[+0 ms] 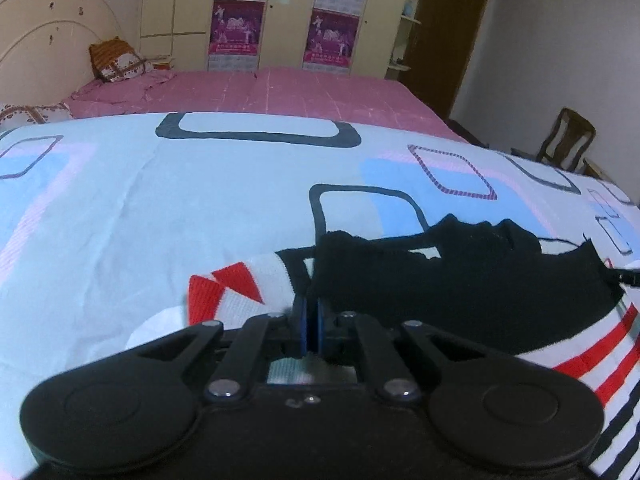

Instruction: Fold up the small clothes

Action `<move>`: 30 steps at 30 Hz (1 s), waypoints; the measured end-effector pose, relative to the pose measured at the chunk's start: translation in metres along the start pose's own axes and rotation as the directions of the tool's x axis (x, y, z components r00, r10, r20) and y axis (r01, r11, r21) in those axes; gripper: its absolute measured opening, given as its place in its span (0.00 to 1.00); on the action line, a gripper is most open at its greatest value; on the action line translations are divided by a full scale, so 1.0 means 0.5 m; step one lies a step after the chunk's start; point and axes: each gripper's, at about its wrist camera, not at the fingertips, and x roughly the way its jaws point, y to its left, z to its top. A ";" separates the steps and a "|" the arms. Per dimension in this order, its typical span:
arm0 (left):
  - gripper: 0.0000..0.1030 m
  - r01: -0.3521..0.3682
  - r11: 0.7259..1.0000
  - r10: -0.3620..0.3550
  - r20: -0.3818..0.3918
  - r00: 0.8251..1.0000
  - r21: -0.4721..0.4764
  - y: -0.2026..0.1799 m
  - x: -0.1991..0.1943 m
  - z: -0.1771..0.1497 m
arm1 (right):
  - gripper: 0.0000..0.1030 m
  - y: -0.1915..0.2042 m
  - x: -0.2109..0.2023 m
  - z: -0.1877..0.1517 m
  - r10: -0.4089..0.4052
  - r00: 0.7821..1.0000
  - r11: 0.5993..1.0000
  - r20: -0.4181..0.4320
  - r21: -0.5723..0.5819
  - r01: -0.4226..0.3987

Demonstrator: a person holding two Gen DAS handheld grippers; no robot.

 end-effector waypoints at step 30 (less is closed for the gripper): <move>0.80 0.071 0.968 -0.093 0.083 0.992 0.242 -0.221 -0.080 -0.066 | 0.46 0.146 -0.093 -0.040 0.107 0.992 0.981 0.062 -0.172 -0.095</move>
